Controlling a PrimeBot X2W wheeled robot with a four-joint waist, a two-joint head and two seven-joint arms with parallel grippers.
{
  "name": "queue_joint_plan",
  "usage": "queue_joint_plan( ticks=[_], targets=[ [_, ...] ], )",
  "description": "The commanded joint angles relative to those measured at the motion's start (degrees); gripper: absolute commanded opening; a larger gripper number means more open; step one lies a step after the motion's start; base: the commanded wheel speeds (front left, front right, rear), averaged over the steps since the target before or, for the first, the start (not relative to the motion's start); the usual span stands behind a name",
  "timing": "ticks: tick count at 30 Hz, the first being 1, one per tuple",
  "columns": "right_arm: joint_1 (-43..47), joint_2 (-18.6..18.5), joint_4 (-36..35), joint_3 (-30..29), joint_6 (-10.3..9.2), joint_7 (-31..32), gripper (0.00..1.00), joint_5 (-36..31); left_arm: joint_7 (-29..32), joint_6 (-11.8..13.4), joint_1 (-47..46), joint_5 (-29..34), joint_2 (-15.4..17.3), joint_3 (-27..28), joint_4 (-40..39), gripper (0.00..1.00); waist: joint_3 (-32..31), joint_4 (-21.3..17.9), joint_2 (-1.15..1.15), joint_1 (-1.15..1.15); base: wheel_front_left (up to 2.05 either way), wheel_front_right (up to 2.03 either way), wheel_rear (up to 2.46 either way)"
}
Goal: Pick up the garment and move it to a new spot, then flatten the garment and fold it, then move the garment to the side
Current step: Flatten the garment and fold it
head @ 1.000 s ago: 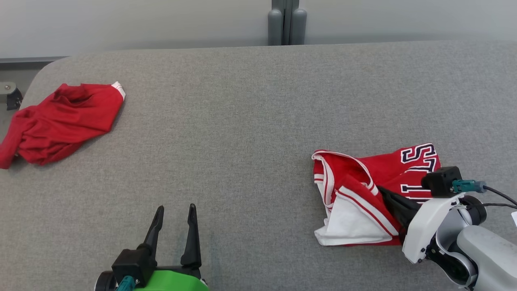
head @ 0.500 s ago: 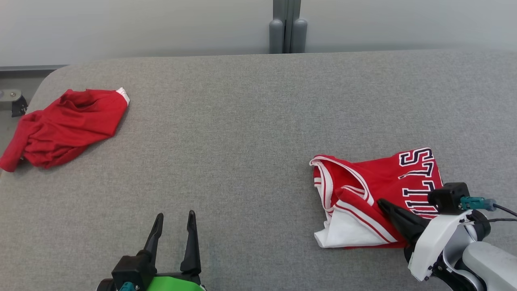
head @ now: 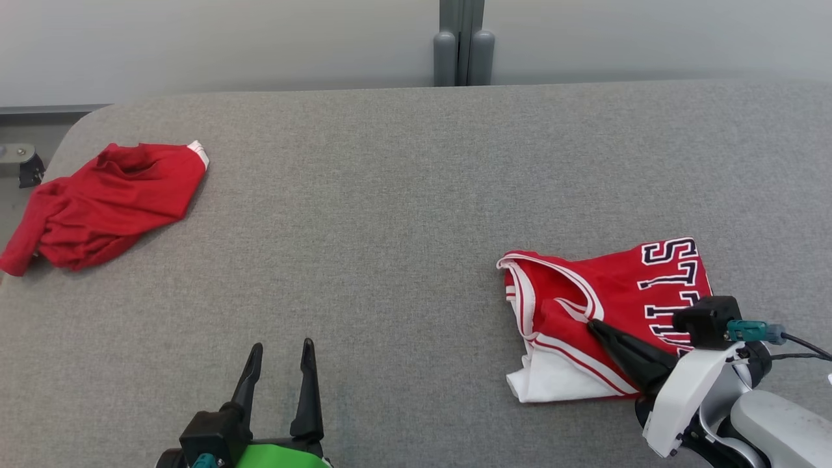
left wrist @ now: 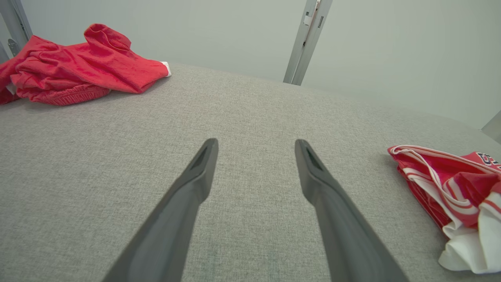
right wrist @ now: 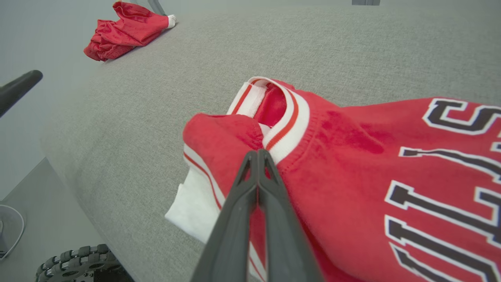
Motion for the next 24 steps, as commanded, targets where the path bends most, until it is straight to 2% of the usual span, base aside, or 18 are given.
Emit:
queue_joint_plan(
  ticks=[1, 11, 19, 24],
  targets=[
    [0.2, 0.3, -0.3, -0.1, -0.08, 0.3, 0.0, -0.5, -0.2, 0.2, 0.3, -0.3, 0.1, 0.1, 0.0, 1.0, 0.0, 0.0, 0.0, 0.0, 0.0, 0.0, 0.0],
    [-0.5, 3.4, 0.9, 1.3, -0.08, 3.7, 0.0, -2.0, -0.2, 0.4, 0.1, -0.5, 0.1, -0.3, 0.2, 1.0, -0.5, 0.7, 0.0, 0.0, 0.0, 0.0, 0.0],
    [1.8, 2.8, -1.8, 5.0, -0.08, 6.9, 0.0, -0.3, -0.2, 0.5, 1.2, -0.8, 0.1, -0.1, 0.3, 1.0, -1.7, 1.1, 0.0, 0.0, 0.0, 0.0, 0.0],
    [1.7, 2.7, -2.6, 4.6, -0.08, 5.8, 0.0, -0.6, -0.2, 0.6, 1.6, -0.8, 0.1, 0.0, 0.3, 1.0, -2.1, 0.8, 0.0, 0.0, 0.0, 0.0, 0.0]
  ],
)
